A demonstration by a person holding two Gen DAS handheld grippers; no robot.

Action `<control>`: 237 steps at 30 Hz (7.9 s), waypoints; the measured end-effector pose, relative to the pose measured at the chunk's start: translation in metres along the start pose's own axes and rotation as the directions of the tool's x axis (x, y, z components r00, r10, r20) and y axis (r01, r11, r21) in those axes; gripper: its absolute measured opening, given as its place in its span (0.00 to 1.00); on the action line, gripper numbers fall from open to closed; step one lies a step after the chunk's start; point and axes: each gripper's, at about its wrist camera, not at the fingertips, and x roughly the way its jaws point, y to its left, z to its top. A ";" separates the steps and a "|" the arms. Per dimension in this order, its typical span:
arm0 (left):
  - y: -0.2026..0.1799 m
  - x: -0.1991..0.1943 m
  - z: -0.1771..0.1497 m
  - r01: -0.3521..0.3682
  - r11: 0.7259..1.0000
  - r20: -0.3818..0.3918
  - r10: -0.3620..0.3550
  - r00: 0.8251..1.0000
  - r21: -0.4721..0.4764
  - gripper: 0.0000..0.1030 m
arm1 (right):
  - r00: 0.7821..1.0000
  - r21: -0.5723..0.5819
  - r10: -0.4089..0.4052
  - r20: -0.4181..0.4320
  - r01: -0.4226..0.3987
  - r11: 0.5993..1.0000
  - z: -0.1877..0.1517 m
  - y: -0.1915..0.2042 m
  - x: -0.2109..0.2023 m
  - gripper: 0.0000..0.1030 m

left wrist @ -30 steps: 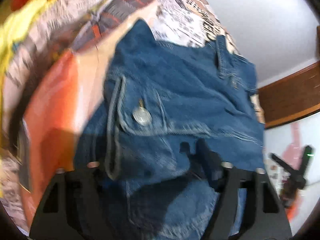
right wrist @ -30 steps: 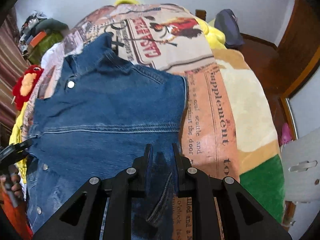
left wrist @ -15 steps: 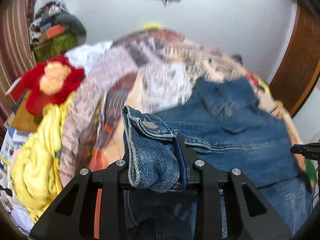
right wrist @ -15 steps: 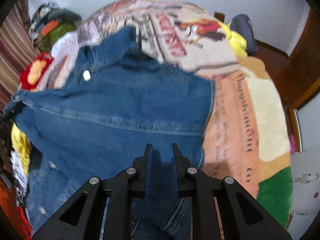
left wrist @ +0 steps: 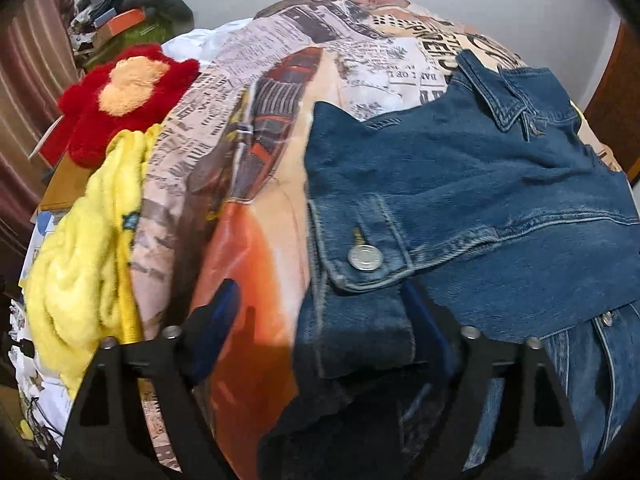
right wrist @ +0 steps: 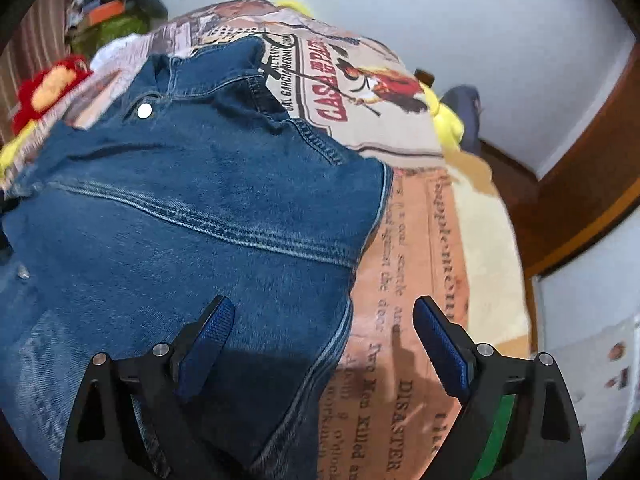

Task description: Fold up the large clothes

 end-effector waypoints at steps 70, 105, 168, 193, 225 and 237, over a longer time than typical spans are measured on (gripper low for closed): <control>0.049 0.124 0.166 0.035 0.990 -0.022 -0.039 0.999 -0.139 0.25 | 0.988 0.163 0.147 0.039 -0.151 0.975 0.191 -0.037 0.145 0.18; -0.007 -0.156 0.075 0.112 0.991 0.320 -0.129 0.938 0.071 0.64 | 0.912 -0.016 0.188 0.365 -0.196 0.981 0.085 0.017 -0.158 0.76; 0.042 -0.125 0.106 0.390 0.911 0.343 -0.327 0.881 -0.133 0.13 | 0.865 0.231 0.373 0.336 -0.459 0.858 0.133 -0.026 -0.103 0.16; 0.027 0.099 0.154 0.039 0.994 -0.011 -0.040 0.999 -0.106 0.18 | 0.996 0.229 -0.087 -0.006 0.086 0.970 0.177 -0.066 0.122 0.16; -0.014 0.067 0.091 -0.034 0.979 -0.055 0.046 0.997 0.201 0.91 | 0.933 -0.067 0.337 -0.123 -0.347 0.936 0.145 0.096 0.067 0.17; 0.007 0.088 0.193 -0.122 0.988 0.043 0.118 0.992 0.097 0.96 | 0.960 -0.032 0.279 0.000 -0.279 0.960 0.222 0.086 0.087 0.17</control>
